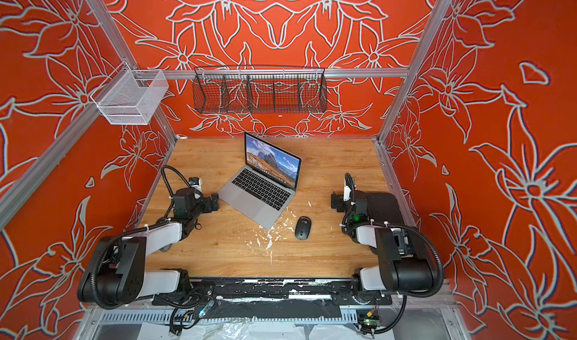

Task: Insert the wireless mouse receiver into the laptop
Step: Pick up the mouse from the center of the board.

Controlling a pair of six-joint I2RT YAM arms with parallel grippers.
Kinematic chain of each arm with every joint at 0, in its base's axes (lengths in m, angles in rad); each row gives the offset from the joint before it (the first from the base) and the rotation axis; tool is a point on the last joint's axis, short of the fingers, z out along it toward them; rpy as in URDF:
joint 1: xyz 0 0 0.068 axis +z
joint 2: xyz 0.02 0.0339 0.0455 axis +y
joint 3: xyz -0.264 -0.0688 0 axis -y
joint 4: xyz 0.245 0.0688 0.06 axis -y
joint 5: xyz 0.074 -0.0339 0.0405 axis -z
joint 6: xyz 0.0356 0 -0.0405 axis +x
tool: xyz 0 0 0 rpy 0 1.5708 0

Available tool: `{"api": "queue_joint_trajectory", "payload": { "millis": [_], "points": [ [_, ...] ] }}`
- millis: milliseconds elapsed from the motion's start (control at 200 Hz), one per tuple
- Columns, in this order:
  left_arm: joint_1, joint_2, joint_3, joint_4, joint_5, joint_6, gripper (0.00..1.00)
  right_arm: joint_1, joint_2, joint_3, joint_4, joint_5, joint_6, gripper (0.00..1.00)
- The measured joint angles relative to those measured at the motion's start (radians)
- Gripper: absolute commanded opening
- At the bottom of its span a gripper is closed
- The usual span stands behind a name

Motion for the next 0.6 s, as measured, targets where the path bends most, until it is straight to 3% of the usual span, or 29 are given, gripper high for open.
{"api": "queue_joint_trajectory", "payload": {
  "millis": [600],
  "points": [
    [0.004, 0.002, 0.000, 0.011, -0.001, 0.000, 0.97, -0.005, 0.002, 0.000, 0.019, -0.007, 0.007, 0.97]
  ]
}}
